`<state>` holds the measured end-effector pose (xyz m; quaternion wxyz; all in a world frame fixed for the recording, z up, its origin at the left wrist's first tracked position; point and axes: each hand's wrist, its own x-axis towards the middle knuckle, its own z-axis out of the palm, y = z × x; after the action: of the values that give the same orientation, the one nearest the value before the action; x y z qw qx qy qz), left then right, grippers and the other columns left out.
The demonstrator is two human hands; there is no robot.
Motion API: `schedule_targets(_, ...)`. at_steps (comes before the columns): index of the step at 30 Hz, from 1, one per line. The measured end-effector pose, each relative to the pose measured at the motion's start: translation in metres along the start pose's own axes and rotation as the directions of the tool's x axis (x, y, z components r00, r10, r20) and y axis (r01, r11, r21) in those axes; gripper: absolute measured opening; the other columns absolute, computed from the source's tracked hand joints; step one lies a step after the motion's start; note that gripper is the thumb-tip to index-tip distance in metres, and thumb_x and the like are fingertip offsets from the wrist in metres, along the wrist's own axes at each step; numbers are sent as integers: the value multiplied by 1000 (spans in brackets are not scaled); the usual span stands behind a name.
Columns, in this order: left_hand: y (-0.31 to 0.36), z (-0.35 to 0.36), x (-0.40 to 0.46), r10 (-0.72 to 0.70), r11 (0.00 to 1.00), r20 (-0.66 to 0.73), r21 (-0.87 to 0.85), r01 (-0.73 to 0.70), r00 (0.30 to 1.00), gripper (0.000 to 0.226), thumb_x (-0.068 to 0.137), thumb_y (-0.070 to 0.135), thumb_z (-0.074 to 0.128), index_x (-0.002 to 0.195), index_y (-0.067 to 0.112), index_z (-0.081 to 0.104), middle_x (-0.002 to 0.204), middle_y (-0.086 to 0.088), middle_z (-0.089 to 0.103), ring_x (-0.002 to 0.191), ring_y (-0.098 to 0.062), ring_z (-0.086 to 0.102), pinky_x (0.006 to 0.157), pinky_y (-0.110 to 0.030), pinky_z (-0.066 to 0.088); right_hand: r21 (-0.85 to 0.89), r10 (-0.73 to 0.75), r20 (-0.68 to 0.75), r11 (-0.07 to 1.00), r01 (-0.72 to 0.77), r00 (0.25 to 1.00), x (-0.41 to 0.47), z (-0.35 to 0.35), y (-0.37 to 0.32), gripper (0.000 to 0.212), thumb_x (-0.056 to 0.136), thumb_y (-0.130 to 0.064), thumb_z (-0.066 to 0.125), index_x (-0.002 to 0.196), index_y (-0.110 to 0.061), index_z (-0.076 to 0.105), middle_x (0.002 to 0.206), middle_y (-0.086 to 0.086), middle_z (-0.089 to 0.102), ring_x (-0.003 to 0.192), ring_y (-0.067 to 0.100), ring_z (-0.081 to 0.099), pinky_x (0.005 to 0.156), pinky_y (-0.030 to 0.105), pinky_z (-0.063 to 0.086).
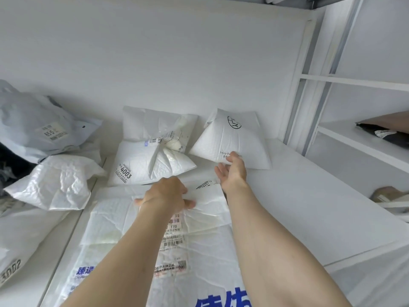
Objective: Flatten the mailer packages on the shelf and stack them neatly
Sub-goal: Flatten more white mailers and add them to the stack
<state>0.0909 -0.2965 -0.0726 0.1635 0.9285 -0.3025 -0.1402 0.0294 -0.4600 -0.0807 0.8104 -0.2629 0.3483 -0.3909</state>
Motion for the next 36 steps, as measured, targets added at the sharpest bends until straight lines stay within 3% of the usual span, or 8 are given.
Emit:
schedule_targets(9,4,-3,-11,-55,998,-15,1,55,998,50,74,49,79,120,41,63,124,1,59,123,-31,52,106,-61,34,156,51,-4,987,-49,999,8,-6,-1,20,91,-5,48,109,-11,56,117,4,51,86,20,60,61,29,42)
schedule_targets(16,10,-7,-18,-65,998,3,13,65,998,45,79,48,76,121,39,63,109,2,50,125,-30,48,107,-67,27,125,91,118,986,-105,989,0,-3,-13,35,93,-10,57,127,-17,61,124,17,34,109,29,50,81,35,54)
schedule_targets(20,11,-8,-18,-72,997,-1,8,72,997,45,78,48,77,119,37,64,112,2,53,125,-30,48,107,-65,29,-250,-279,-325,947,202,904,10,-2,-18,25,89,-6,48,105,-4,66,104,15,63,81,28,61,63,31,44)
schedule_targets(23,7,-5,-11,-57,998,-10,-2,57,998,44,74,48,80,114,36,67,115,2,58,117,-31,54,104,-61,36,-410,-457,-435,868,282,775,20,-16,-33,32,88,-9,51,121,-12,54,136,12,41,109,30,54,76,32,40)
schedule_targets(26,6,-3,-4,-43,999,-26,-8,43,999,48,69,50,83,113,38,67,110,3,60,112,-31,58,101,-59,41,-552,-475,-391,806,212,789,31,-35,-47,34,88,-8,54,119,-20,55,148,7,22,126,27,36,85,32,38)
schedule_targets(28,5,-2,-1,-33,999,-26,1,33,999,50,68,52,83,113,37,67,112,2,62,113,-31,58,100,-59,41,-817,-516,-247,566,110,820,34,-43,-48,30,88,-10,55,111,-25,65,154,6,14,132,31,27,100,34,34)
schedule_targets(32,4,1,1,-27,999,-35,16,27,999,49,70,52,81,114,36,67,114,0,62,114,-31,57,101,-59,41,-966,-493,190,-251,71,849,38,-48,-36,27,90,-24,50,106,-29,71,162,6,0,144,32,4,105,40,20)
schedule_targets(36,3,1,1,-36,999,-32,19,36,999,52,71,52,81,118,38,65,118,0,62,115,-31,57,102,-58,41,-915,-367,135,-403,-27,920,39,-49,-27,55,97,-36,33,142,-7,45,162,9,-16,148,34,-11,114,47,14)
